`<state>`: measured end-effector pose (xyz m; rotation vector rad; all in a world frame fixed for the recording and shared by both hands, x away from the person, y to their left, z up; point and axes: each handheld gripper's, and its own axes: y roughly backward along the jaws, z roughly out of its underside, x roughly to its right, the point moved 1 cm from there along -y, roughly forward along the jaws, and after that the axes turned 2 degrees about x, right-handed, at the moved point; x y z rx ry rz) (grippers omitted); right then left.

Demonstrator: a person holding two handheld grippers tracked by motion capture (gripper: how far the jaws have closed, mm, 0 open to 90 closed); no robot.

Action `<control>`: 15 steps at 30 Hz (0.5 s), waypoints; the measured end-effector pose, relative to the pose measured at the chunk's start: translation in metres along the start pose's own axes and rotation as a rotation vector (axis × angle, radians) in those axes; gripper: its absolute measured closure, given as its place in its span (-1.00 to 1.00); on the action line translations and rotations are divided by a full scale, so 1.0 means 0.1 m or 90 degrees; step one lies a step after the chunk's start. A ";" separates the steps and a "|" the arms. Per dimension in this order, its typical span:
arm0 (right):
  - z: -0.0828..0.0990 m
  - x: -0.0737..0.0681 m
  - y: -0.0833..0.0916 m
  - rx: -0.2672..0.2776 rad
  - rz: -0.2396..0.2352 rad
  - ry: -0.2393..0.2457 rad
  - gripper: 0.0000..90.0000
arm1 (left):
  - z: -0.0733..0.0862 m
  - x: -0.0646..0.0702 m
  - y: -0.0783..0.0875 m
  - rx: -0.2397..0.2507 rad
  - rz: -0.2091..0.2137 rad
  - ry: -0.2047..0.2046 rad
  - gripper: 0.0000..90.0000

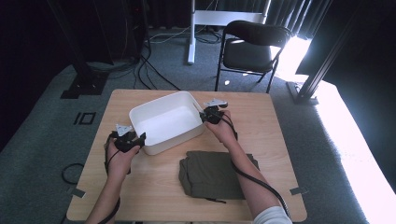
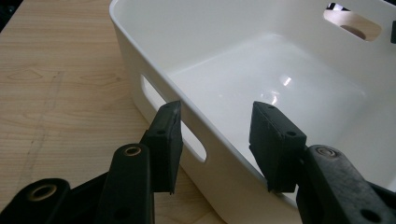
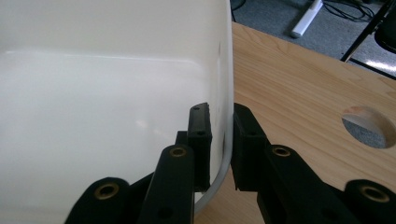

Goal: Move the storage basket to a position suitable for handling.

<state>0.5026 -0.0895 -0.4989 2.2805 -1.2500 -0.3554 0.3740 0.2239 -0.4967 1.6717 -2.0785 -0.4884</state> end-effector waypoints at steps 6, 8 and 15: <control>0.03 0.07 0.07 -0.008 0.016 -0.007 0.79 | -0.02 0.08 -0.05 -0.003 0.007 -0.003 0.26; 0.04 0.09 0.08 -0.007 0.016 -0.011 0.79 | -0.03 0.11 -0.07 -0.003 0.010 -0.005 0.26; 0.11 0.19 0.17 -0.006 0.030 -0.025 0.79 | -0.06 0.20 -0.13 -0.007 0.018 -0.015 0.27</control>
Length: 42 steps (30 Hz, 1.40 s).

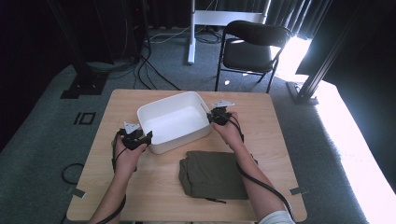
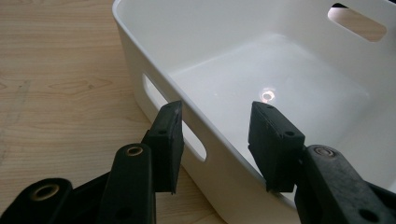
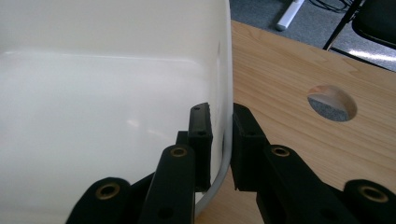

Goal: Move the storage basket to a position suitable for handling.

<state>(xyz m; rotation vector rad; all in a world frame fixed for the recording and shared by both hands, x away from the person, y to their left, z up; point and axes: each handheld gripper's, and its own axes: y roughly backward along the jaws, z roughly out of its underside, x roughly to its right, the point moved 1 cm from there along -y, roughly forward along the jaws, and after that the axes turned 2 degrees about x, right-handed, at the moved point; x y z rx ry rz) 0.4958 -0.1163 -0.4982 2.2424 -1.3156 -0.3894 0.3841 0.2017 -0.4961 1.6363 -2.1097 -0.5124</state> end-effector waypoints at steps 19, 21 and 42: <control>0.12 0.20 0.17 0.001 0.032 -0.036 0.81 | -0.10 0.17 -0.12 -0.003 0.013 -0.036 0.35; 0.14 0.22 0.19 0.000 0.034 -0.040 0.81 | -0.11 0.19 -0.14 -0.001 0.016 -0.033 0.35; 0.39 0.53 0.51 0.010 0.081 -0.073 0.79 | -0.25 0.52 -0.44 -0.018 0.060 -0.072 0.34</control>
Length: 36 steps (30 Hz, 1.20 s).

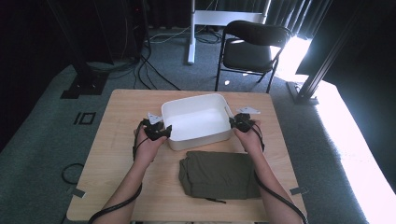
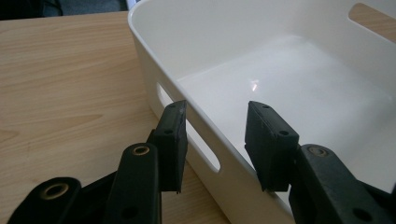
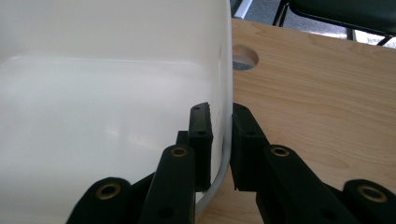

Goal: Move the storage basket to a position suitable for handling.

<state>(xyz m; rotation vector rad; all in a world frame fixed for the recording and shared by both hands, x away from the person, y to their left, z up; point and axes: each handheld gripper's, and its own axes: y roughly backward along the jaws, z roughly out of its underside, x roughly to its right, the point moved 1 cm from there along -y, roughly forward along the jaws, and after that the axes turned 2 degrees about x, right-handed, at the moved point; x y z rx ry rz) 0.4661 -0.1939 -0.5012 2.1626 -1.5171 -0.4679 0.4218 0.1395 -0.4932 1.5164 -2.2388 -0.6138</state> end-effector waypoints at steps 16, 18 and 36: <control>0.17 0.25 0.23 0.008 0.037 -0.041 0.78 | -0.10 0.22 -0.34 -0.013 0.025 -0.031 0.34; 0.18 0.29 0.25 0.010 0.040 -0.050 0.79 | -0.13 0.25 -0.38 -0.012 0.027 -0.036 0.34; 0.33 0.44 0.47 0.018 0.061 -0.091 0.75 | -0.27 0.37 -0.64 -0.007 0.029 -0.048 0.34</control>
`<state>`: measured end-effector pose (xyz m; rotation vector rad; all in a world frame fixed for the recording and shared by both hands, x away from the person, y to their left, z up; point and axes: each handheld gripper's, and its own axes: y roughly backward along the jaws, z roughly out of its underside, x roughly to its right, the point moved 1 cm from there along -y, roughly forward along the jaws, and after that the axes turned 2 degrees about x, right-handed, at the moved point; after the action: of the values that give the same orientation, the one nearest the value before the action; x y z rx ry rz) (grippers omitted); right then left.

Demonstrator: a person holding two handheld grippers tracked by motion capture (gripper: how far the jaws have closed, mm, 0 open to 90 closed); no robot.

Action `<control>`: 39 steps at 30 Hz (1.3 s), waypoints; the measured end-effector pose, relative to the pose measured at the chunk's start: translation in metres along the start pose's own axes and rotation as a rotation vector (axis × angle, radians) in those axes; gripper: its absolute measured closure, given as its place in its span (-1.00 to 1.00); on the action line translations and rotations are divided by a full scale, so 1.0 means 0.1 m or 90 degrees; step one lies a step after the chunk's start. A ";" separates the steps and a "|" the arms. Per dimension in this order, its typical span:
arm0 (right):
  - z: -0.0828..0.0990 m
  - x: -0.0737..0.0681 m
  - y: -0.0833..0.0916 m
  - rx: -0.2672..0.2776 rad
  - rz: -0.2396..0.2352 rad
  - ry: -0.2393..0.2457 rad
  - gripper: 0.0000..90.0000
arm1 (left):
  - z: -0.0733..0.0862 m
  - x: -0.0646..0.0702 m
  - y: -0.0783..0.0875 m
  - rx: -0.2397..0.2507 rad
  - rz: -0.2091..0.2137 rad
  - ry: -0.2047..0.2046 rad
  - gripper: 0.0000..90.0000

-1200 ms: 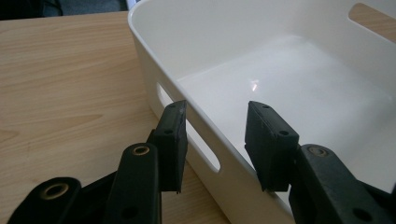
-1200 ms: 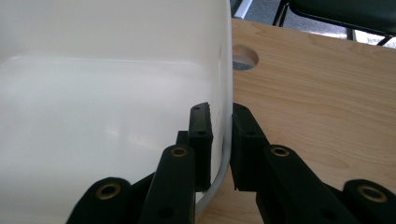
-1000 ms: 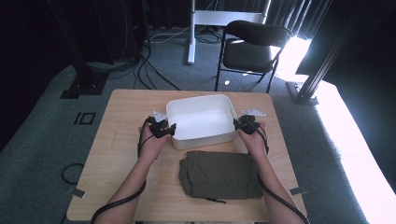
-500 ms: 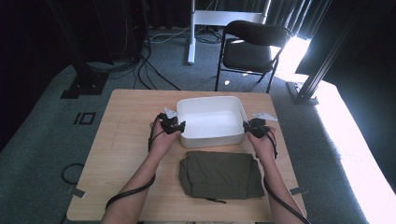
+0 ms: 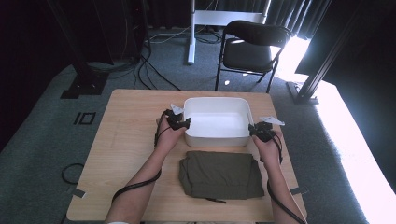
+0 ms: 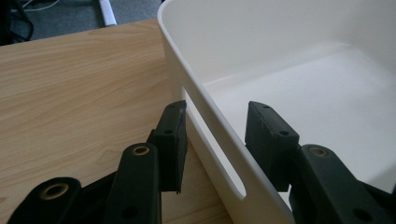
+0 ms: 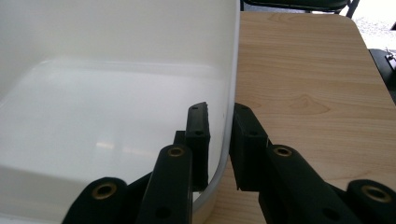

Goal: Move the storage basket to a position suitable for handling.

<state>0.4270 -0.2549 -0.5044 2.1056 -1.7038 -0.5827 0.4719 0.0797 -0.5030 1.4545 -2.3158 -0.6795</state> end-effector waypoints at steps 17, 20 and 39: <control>0.06 0.06 0.10 0.003 0.005 -0.014 0.73 | -0.10 0.02 -0.16 -0.001 0.002 -0.007 0.34; 0.05 0.07 0.10 -0.002 0.001 -0.008 0.70 | -0.11 0.01 -0.17 -0.007 0.012 0.001 0.34; -0.19 0.03 0.08 0.042 -0.093 0.010 -0.71 | -0.16 0.01 0.08 0.016 0.075 0.028 -0.41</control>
<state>0.4313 -0.2593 -0.4847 2.2889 -1.5902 -0.5576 0.4736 0.0785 -0.4855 1.3184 -2.3623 -0.5818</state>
